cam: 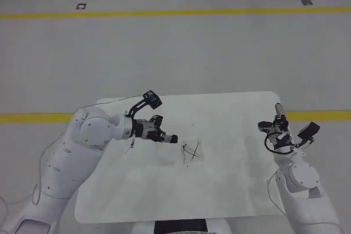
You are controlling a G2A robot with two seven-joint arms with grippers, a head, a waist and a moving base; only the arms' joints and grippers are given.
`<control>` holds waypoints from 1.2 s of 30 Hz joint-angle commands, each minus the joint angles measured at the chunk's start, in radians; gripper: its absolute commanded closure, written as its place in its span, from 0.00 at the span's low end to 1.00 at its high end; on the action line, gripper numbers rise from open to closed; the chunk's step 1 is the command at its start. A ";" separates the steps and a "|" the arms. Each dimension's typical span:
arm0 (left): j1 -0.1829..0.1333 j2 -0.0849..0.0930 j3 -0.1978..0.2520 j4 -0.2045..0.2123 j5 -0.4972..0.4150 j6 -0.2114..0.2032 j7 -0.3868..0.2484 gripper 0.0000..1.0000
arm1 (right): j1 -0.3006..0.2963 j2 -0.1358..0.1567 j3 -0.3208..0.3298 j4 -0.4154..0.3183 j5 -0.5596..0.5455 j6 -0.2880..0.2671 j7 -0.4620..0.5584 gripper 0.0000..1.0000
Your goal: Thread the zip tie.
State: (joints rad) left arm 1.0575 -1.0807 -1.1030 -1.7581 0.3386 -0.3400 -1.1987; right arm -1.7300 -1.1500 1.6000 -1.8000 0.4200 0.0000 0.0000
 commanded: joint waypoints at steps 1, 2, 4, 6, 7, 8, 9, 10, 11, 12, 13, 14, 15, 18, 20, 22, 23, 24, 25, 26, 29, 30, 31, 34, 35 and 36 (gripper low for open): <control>-0.072 -0.009 0.102 0.027 0.016 0.000 -0.031 0.00 | 0.000 0.000 0.000 0.000 0.000 0.000 0.000 0.00; -0.098 -0.013 0.127 0.042 0.013 0.000 -0.041 0.00 | 0.000 0.000 0.000 0.000 0.000 0.000 0.000 0.00; -0.153 -0.022 0.186 0.068 0.012 0.000 -0.056 0.00 | 0.000 0.000 0.000 0.000 0.000 0.000 0.000 0.00; -0.192 -0.030 0.237 0.093 0.006 0.000 -0.077 0.00 | 0.000 0.000 0.000 0.000 0.000 0.000 0.000 0.00; -0.210 -0.034 0.262 0.106 0.005 0.000 -0.086 0.00 | 0.000 0.000 0.000 0.000 0.000 0.000 0.000 0.00; -0.232 -0.039 0.299 0.118 0.009 0.000 -0.102 0.00 | 0.000 0.000 0.000 0.000 0.000 0.000 0.000 0.00; -0.248 -0.043 0.324 0.126 0.013 0.000 -0.110 0.00 | 0.000 0.000 0.000 0.000 0.000 0.000 0.000 0.00; -0.261 -0.045 0.352 0.138 0.023 0.000 -0.124 0.00 | 0.000 0.000 0.000 0.000 0.000 0.000 0.000 0.00; -0.279 -0.049 0.390 0.150 0.046 0.000 -0.144 0.00 | 0.000 0.000 0.000 0.000 0.000 0.000 0.000 0.00; -0.290 -0.052 0.415 0.156 0.052 0.000 -0.149 0.00 | 0.000 0.000 0.000 0.000 0.000 0.000 0.000 0.00; -0.298 -0.054 0.443 0.169 0.056 0.000 -0.175 0.00 | 0.000 0.000 0.000 0.000 0.000 0.000 0.000 0.00; -0.298 -0.054 0.443 0.169 0.056 0.000 -0.175 0.00 | 0.000 0.000 0.000 0.000 0.000 0.000 0.000 0.00; -0.298 -0.054 0.443 0.169 0.056 0.000 -0.175 0.00 | 0.000 0.000 0.000 0.000 0.000 0.000 0.000 0.00; -0.298 -0.054 0.443 0.169 0.056 0.000 -0.175 0.00 | 0.000 0.000 0.000 0.000 0.000 0.000 0.000 0.00; -0.298 -0.054 0.443 0.169 0.056 0.000 -0.175 0.00 | 0.000 0.000 0.000 0.000 0.000 0.000 0.000 0.00; -0.298 -0.054 0.443 0.169 0.056 0.000 -0.175 0.00 | 0.000 0.000 0.000 0.000 0.000 0.000 0.000 0.00; -0.298 -0.054 0.443 0.169 0.056 0.000 -0.175 0.00 | 0.000 0.000 0.000 0.000 0.000 0.000 0.000 0.00; -0.306 -0.056 0.460 0.145 0.084 0.000 -0.187 0.00 | 0.000 0.000 0.000 0.000 0.000 0.000 0.000 0.00; -0.329 -0.062 0.509 0.099 0.154 0.000 -0.189 0.00 | 0.000 0.000 0.000 0.000 0.000 0.000 0.000 0.00; -0.346 -0.068 0.544 0.105 0.171 0.000 -0.177 0.00 | 0.000 0.000 0.000 0.000 0.000 0.000 0.000 0.00; -0.430 -0.093 0.669 0.157 0.209 0.000 -0.191 0.00 | 0.000 0.000 0.000 0.000 0.000 0.000 0.000 0.00; -0.457 -0.102 0.701 0.178 0.202 0.000 -0.182 0.00 | 0.000 0.000 0.000 0.000 0.000 0.000 0.000 0.00; -0.485 -0.112 0.733 0.200 0.193 0.000 -0.171 0.00 | 0.000 0.000 0.000 0.000 0.000 0.000 0.000 0.00; -0.580 -0.148 0.849 0.266 0.149 0.000 -0.142 0.00 | 0.000 0.000 0.000 0.000 0.000 0.000 0.000 0.00; -0.613 -0.162 0.895 0.285 0.150 0.000 -0.116 0.00 | 0.000 0.000 0.000 0.000 0.000 0.000 0.000 0.00; -0.636 -0.173 0.929 0.294 0.147 0.000 -0.088 0.00 | 0.000 0.000 0.000 0.000 0.000 0.000 0.000 0.00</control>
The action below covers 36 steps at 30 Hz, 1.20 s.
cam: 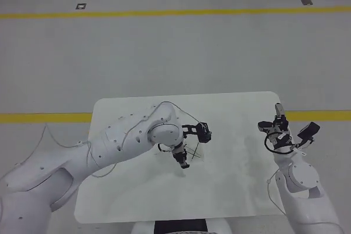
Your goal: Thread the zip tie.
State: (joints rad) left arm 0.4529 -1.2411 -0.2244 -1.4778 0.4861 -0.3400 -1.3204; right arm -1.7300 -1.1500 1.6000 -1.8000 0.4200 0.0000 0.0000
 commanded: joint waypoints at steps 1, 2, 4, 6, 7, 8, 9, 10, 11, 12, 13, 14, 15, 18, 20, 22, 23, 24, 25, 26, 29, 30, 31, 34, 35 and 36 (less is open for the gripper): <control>-0.042 -0.021 0.054 0.021 0.006 0.000 0.053 0.00 | 0.000 0.000 0.000 0.000 0.000 0.000 0.000 0.00; -0.042 -0.021 0.054 0.021 0.006 0.000 0.053 0.00 | 0.000 0.000 0.000 0.000 0.000 0.000 0.000 0.00; -0.042 -0.021 0.054 0.021 0.006 0.000 0.053 0.00 | 0.000 0.000 0.000 0.000 0.000 0.000 0.000 0.00; -0.042 -0.021 0.054 0.021 0.006 0.000 0.053 0.00 | 0.000 0.000 0.000 0.000 0.000 0.000 0.000 0.00; -0.042 -0.021 0.054 0.021 0.006 0.000 0.053 0.00 | 0.000 0.000 0.000 0.000 0.000 0.000 0.000 0.00; -0.042 -0.021 0.054 0.021 0.006 0.000 0.053 0.00 | 0.000 0.000 0.000 0.000 0.000 0.000 0.000 0.00; -0.042 -0.021 0.054 0.021 0.006 0.000 0.053 0.00 | 0.000 0.000 0.000 0.000 0.000 0.000 0.000 0.00; -0.042 -0.021 0.054 0.021 0.006 0.000 0.053 0.00 | 0.000 0.000 0.000 0.000 0.000 0.000 0.000 0.00; -0.042 -0.021 0.054 0.021 0.006 0.000 0.053 0.00 | 0.000 0.000 0.000 0.000 0.000 0.000 0.000 0.00; -0.042 -0.021 0.054 0.021 0.006 0.000 0.053 0.00 | 0.000 0.000 0.000 0.000 0.000 0.000 0.000 0.00; -0.042 -0.021 0.054 0.021 0.006 0.000 0.053 0.00 | 0.000 0.000 0.000 0.000 0.000 0.000 0.000 0.00; -0.042 -0.021 0.054 0.021 0.006 0.000 0.053 0.00 | 0.000 0.000 0.000 0.000 0.000 0.000 0.000 0.00; -0.042 -0.021 0.054 0.021 0.006 0.000 0.053 0.00 | 0.000 0.000 0.000 0.000 0.000 0.000 0.000 0.00; -0.038 -0.023 0.054 0.006 0.012 0.000 0.063 0.00 | 0.000 0.000 0.000 0.000 0.000 0.000 0.000 0.00; -0.020 -0.029 0.054 -0.016 0.084 0.000 0.096 0.00 | 0.000 0.000 0.000 0.000 0.000 0.000 0.000 0.00; -0.007 -0.036 0.054 -0.019 0.121 0.000 0.126 0.00 | 0.000 0.000 0.000 0.000 0.000 0.000 0.000 0.00; 0.002 -0.041 0.054 -0.022 0.149 0.000 0.130 0.00 | 0.000 0.000 0.000 0.000 0.000 0.000 0.000 0.00; 0.006 -0.046 0.054 -0.027 0.165 0.000 0.136 0.00 | 0.000 0.000 0.000 0.000 0.000 0.000 0.000 0.00; 0.009 -0.050 0.054 -0.027 0.180 0.000 0.147 0.00 | 0.000 0.000 0.000 0.000 0.000 0.000 0.000 0.00; 0.011 -0.054 0.054 -0.030 0.200 0.000 0.157 0.00 | 0.000 0.000 0.000 0.000 0.000 0.000 0.000 0.00; 0.030 -0.069 0.054 -0.020 0.248 0.000 0.170 0.00 | 0.000 0.000 0.000 0.000 0.000 0.000 0.000 0.00; 0.036 -0.075 0.054 -0.009 0.263 0.000 0.168 0.00 | 0.000 0.000 0.000 0.000 0.000 0.000 0.000 0.00; 0.040 -0.080 0.054 -0.004 0.272 0.000 0.171 0.00 | 0.000 0.000 0.000 0.000 0.000 0.000 0.000 0.00; 0.058 -0.095 0.054 0.027 0.291 0.000 0.179 0.00 | 0.000 0.000 0.000 0.000 0.000 0.000 0.000 0.00; 0.062 -0.100 0.054 0.032 0.298 0.000 0.177 0.00 | 0.000 0.000 0.000 0.000 0.000 0.000 0.000 0.00; 0.066 -0.105 0.054 0.039 0.304 0.000 0.184 0.00 | 0.000 0.000 0.000 0.000 0.000 0.000 0.000 0.00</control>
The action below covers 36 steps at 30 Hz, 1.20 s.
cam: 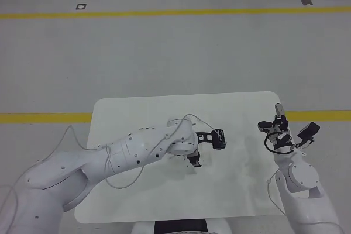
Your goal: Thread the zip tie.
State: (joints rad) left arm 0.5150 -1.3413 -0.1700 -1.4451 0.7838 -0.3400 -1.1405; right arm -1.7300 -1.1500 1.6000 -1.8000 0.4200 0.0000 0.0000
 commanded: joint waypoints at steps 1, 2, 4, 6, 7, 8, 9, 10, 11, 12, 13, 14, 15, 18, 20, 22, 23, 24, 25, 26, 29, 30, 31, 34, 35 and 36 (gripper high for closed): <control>0.009 -0.010 0.000 0.017 0.011 0.000 0.029 0.00 | 0.000 0.000 0.000 0.000 0.000 0.000 0.000 0.00; 0.013 -0.013 0.000 0.021 0.023 0.000 0.045 0.00 | 0.000 0.000 0.000 0.000 0.000 0.000 0.000 0.00; 0.020 -0.016 0.000 0.034 0.034 0.000 0.043 0.00 | 0.000 0.000 0.000 0.000 0.000 0.000 0.000 0.00; 0.020 -0.016 0.000 0.034 0.034 0.000 0.043 0.00 | 0.000 0.000 0.000 0.000 0.000 0.000 0.000 0.00; 0.020 -0.016 0.000 0.034 0.034 0.000 0.043 0.00 | 0.000 0.000 0.000 0.000 0.000 0.000 0.000 0.00; 0.020 -0.016 0.000 0.034 0.034 0.000 0.043 0.00 | 0.000 0.000 0.000 0.000 0.000 0.000 0.000 0.00; 0.020 -0.016 0.000 0.034 0.034 0.000 0.043 0.00 | 0.000 0.000 0.000 0.000 0.000 0.000 0.000 0.00; 0.020 -0.016 0.000 0.034 0.034 0.000 0.043 0.00 | 0.000 0.000 0.000 0.000 0.000 0.000 0.000 0.00; 0.020 -0.016 0.000 0.034 0.034 0.000 0.043 0.00 | 0.000 0.000 0.000 0.000 0.000 0.000 0.000 0.00; 0.026 -0.015 -0.001 0.047 0.027 0.002 0.050 0.00 | 0.000 0.000 0.000 0.000 0.000 0.000 0.000 0.00; 0.034 -0.013 -0.005 0.067 0.019 0.003 0.067 0.00 | 0.000 0.000 0.000 0.000 0.000 0.000 0.000 0.00; 0.035 -0.011 -0.007 0.085 0.024 0.000 0.072 0.00 | 0.000 0.000 0.000 0.000 0.000 0.000 0.000 0.00; 0.037 -0.009 -0.008 0.089 0.019 0.000 0.080 0.00 | 0.000 0.000 0.000 0.000 0.000 0.000 0.000 0.00; 0.034 -0.005 -0.003 0.091 0.008 0.000 0.072 0.00 | 0.000 0.000 0.000 0.000 0.000 0.000 0.000 0.00; 0.029 -0.003 0.000 0.088 -0.007 0.000 0.072 0.00 | 0.000 0.000 0.000 0.000 0.000 0.000 0.000 0.00; 0.023 0.001 0.000 0.083 -0.011 0.000 0.057 0.02 | 0.000 0.000 0.000 0.000 0.000 0.000 0.000 0.00; 0.021 0.003 0.000 0.081 -0.015 0.000 0.056 0.07 | 0.000 0.000 0.000 0.000 0.000 0.000 0.000 0.00; 0.019 0.006 0.000 0.079 -0.017 0.000 0.054 0.36 | 0.000 0.000 0.000 0.000 0.000 0.000 0.000 0.00; 0.015 0.009 0.000 0.077 -0.021 0.000 0.053 0.52 | 0.000 0.000 0.000 0.000 0.000 0.000 0.000 0.00; 0.012 0.011 0.000 0.074 -0.024 0.000 0.053 0.54 | 0.000 0.000 0.000 0.000 0.000 0.000 0.000 0.00; 0.005 0.018 0.000 0.069 -0.034 0.000 0.055 0.67 | 0.000 0.000 0.000 0.000 0.000 0.000 0.000 0.00; 0.004 0.019 0.000 0.068 -0.034 0.000 0.054 0.68 | 0.000 0.000 0.000 0.000 0.000 0.000 0.000 0.00; 0.002 0.021 0.000 0.067 -0.032 0.000 0.049 0.69 | 0.000 0.000 0.000 0.000 0.000 0.000 0.000 0.00; -0.002 0.022 0.000 0.068 -0.022 0.000 0.044 0.73 | 0.000 0.000 0.000 0.000 0.000 0.000 0.000 0.00; -0.001 0.021 0.000 0.070 -0.011 0.000 0.039 0.76 | 0.000 0.000 0.000 0.000 0.000 0.000 0.000 0.00; 0.001 0.020 0.000 0.071 -0.007 0.000 0.037 0.76 | 0.000 0.000 0.000 0.000 0.000 0.000 0.000 0.00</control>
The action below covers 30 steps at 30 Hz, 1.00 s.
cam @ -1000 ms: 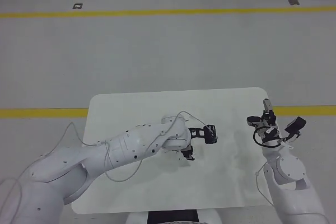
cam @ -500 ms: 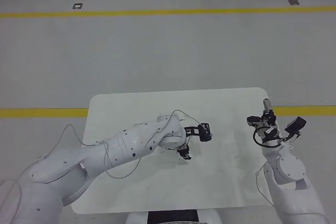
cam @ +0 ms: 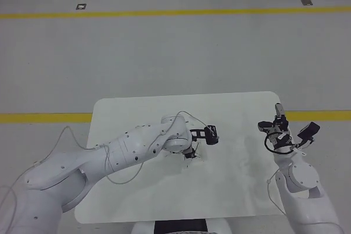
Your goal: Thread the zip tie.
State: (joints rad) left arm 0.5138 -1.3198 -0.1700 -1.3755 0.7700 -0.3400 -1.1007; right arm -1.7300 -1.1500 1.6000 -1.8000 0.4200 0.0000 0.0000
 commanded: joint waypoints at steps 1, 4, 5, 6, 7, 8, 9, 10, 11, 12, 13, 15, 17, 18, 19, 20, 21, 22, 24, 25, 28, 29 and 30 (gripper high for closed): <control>0.004 -0.003 0.000 0.004 0.010 0.000 -0.001 0.76 | 0.000 0.000 0.000 0.000 0.000 0.000 0.000 0.00; 0.008 -0.011 0.000 0.015 0.025 0.000 0.004 0.79 | 0.000 0.000 0.000 0.000 0.000 0.000 0.000 0.00; 0.010 -0.014 0.000 0.018 0.031 0.000 0.004 0.80 | 0.000 0.000 0.000 0.000 0.000 0.000 0.000 0.00; 0.014 -0.018 0.000 0.023 0.036 0.000 0.009 0.80 | 0.000 0.000 0.000 0.000 0.000 0.000 0.000 0.00; 0.016 -0.022 0.000 0.028 0.042 0.000 0.013 0.80 | 0.000 0.000 0.000 0.000 0.000 0.000 0.000 0.00; 0.018 -0.026 0.000 0.032 0.048 0.000 0.015 0.81 | 0.000 0.000 0.000 0.000 0.000 0.000 0.000 0.00; 0.021 -0.032 0.000 0.041 0.055 0.000 0.021 0.82 | 0.000 0.000 0.000 0.000 0.000 0.000 0.000 0.00; 0.025 -0.037 0.000 0.051 0.062 0.000 0.026 0.82 | 0.000 0.000 0.000 0.000 0.000 0.000 0.000 0.00; 0.028 -0.042 0.000 0.061 0.071 0.000 0.026 0.84 | 0.000 0.000 0.000 0.000 0.000 0.000 0.000 0.00; 0.032 -0.048 0.000 0.072 0.082 0.000 0.029 0.84 | 0.000 0.000 0.000 0.000 0.000 0.000 0.000 0.00; 0.039 -0.056 0.000 0.088 0.092 0.000 0.044 0.86 | 0.000 0.000 0.000 0.000 0.000 0.000 0.000 0.00; 0.052 -0.068 0.000 0.113 0.112 0.000 0.059 0.89 | 0.000 0.000 0.000 0.000 0.000 0.000 0.000 0.00; 0.069 -0.083 0.000 0.139 0.126 0.000 0.071 0.91 | 0.000 0.000 0.000 0.000 0.000 0.000 0.000 0.00; 0.074 -0.089 0.000 0.151 0.129 0.000 0.066 0.90 | 0.000 0.000 0.000 0.000 0.000 0.000 0.000 0.00; 0.078 -0.096 0.000 0.162 0.128 0.000 0.057 0.89 | 0.000 0.000 0.000 0.000 0.000 0.000 0.000 0.00; 0.078 -0.105 0.000 0.171 0.126 0.000 0.053 0.86 | 0.000 0.000 0.000 0.000 0.000 0.000 0.000 0.00; 0.078 -0.110 0.000 0.175 0.122 0.000 0.051 0.84 | 0.000 0.000 0.000 0.000 0.000 0.000 0.000 0.00; 0.078 -0.115 0.000 0.180 0.117 0.000 0.042 0.85 | 0.000 0.000 0.000 0.000 0.000 0.000 0.000 0.00; 0.080 -0.126 0.000 0.188 0.105 0.000 0.015 0.85 | 0.000 0.000 0.000 0.000 0.000 0.000 0.000 0.00; 0.080 -0.130 0.000 0.192 0.102 0.000 0.003 0.84 | 0.000 0.000 0.000 0.000 0.000 0.000 0.000 0.00; 0.082 -0.138 0.000 0.197 0.090 0.000 -0.016 0.84 | 0.000 0.000 0.000 0.000 0.000 0.000 0.000 0.00; 0.083 -0.139 0.000 0.195 0.086 0.000 -0.022 0.85 | 0.000 0.000 0.000 0.000 0.000 0.000 0.000 0.00; 0.083 -0.139 0.000 0.195 0.083 0.000 -0.025 0.85 | 0.000 0.000 0.000 0.000 0.000 0.000 0.000 0.00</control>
State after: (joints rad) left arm 0.5961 -1.4590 -0.1700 -1.1794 0.8574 -0.3400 -1.1213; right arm -1.7300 -1.1500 1.6000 -1.8000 0.4200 0.0000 0.0000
